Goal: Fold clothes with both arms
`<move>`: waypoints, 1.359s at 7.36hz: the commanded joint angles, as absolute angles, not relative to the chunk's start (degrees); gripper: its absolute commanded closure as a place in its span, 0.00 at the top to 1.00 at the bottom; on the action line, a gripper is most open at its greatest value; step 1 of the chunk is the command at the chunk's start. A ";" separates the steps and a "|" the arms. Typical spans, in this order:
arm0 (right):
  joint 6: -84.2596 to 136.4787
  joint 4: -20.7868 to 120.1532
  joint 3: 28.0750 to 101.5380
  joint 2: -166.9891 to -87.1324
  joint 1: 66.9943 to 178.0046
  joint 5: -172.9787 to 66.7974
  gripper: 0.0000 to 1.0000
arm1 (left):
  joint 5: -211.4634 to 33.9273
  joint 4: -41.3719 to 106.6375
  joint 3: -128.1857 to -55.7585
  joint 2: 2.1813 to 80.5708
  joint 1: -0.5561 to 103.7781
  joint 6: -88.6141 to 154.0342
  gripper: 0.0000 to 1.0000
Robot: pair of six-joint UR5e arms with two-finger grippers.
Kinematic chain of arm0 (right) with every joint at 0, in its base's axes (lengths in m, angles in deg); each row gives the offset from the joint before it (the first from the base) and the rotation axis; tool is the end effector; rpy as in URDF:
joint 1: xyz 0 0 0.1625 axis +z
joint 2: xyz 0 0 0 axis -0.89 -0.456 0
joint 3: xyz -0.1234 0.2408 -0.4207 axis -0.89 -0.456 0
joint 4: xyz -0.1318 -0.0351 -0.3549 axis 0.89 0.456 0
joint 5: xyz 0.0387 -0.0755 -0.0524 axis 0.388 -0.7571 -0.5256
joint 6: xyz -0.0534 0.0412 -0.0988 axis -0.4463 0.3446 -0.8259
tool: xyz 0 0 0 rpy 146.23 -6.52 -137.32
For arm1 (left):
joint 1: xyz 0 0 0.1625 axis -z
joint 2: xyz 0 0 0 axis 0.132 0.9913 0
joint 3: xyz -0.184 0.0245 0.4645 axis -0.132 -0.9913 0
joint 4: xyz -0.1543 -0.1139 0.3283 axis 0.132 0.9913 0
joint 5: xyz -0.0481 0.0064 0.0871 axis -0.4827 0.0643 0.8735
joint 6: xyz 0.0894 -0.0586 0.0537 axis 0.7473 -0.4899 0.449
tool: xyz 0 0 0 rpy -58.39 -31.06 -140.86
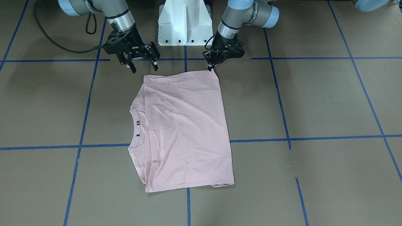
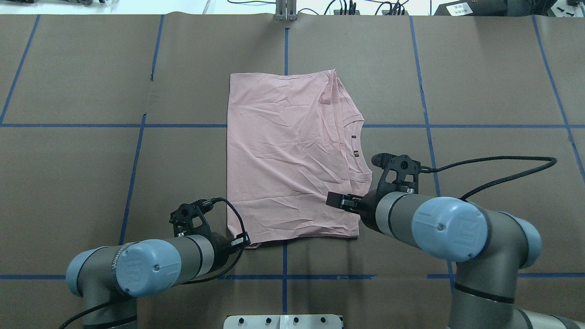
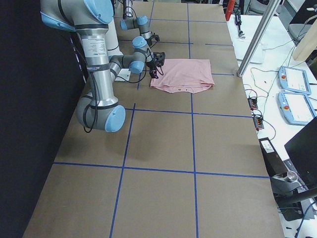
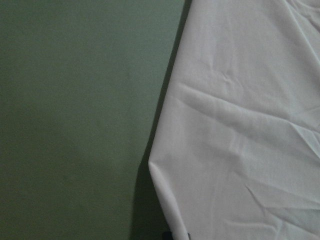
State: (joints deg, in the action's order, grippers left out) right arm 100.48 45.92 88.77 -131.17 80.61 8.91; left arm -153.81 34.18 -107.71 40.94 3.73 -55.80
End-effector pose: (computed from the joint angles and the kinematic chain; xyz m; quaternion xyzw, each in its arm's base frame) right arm -0.4822 -0.3051 0.3738 0.1105 -0.4885 0.1613 0.8504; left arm 0.5646 -0.2562 0.3899 0.0165 0.5277 -0.1960 0.8263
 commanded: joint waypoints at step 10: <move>121.23 62.66 78.51 -122.73 75.96 4.92 0.73 | -153.63 34.21 -108.23 41.21 3.67 -56.01 0.00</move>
